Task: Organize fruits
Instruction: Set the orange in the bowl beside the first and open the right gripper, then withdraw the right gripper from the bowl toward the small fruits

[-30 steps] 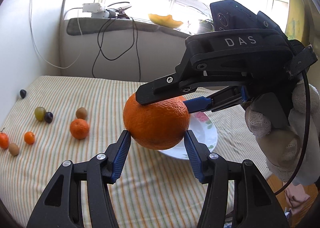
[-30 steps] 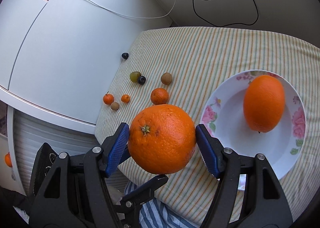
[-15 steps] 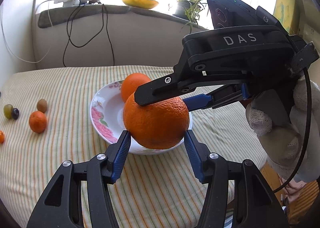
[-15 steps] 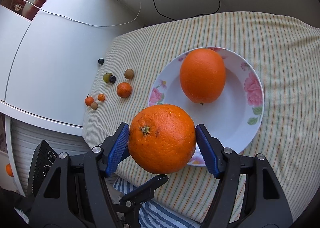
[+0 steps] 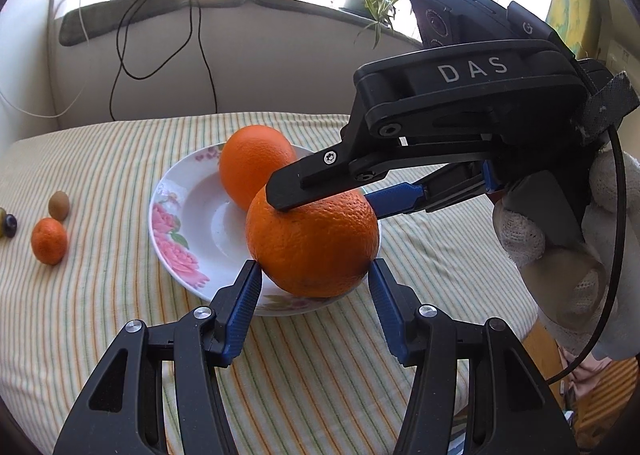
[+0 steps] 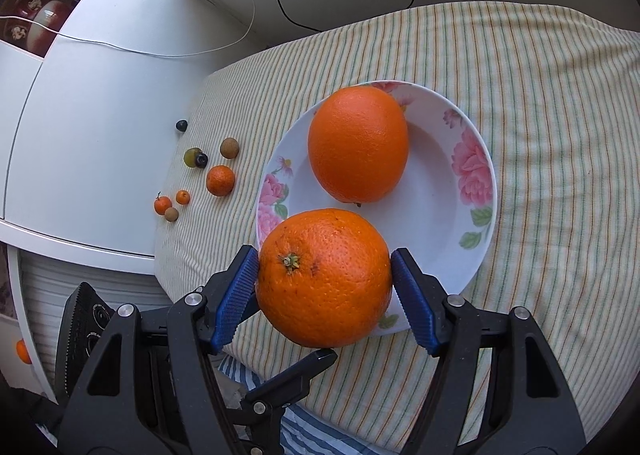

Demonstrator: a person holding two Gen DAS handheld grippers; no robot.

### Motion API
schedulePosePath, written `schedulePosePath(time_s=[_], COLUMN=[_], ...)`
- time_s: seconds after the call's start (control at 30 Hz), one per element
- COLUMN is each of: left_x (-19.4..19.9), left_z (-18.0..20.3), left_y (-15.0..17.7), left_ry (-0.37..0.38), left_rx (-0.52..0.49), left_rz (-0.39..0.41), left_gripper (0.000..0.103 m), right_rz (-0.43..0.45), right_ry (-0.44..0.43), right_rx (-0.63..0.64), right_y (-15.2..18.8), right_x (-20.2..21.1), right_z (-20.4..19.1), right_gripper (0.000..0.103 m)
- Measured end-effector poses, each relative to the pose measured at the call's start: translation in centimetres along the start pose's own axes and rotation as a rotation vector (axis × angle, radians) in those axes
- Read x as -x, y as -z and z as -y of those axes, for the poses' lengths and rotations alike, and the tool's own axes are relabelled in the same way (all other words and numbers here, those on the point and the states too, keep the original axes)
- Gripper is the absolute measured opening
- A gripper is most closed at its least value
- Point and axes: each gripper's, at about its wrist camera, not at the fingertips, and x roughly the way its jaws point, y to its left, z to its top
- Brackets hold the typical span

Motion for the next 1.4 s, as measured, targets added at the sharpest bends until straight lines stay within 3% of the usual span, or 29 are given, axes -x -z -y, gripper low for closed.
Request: schedulePosePath(time_s=[0.27,0.4,1.07,1.4], left_x=[-0.8,0.2,3.7,6.7], left_z=[0.3,0.7,-2.1,-6.3], left_y=[-0.3,-0.2,0.6,1.6], left_ry=[-0.026,-0.048,-0.095,-0.19], left_rx=[-0.023,-0.03,-0.007,0.07], left_rz=[-0.006,0.025,0.08,0.123], left_gripper=[0.055,0.07,0.07,0.07], right_rz=[0.018,0.062,0.258,0.358], right_ry=[0.033,0.035,0.111,0.15], right_rx=[0.006,0.026,0.178,0.313], right_y=[-0.4,-0.8,0.3,1.4], right_x=[0.1,1.0,2.8,1.8], right_z=[0.3,0.0,-4.2,-8.6], right_gripper=[0.073,0.08,0.082,0.082])
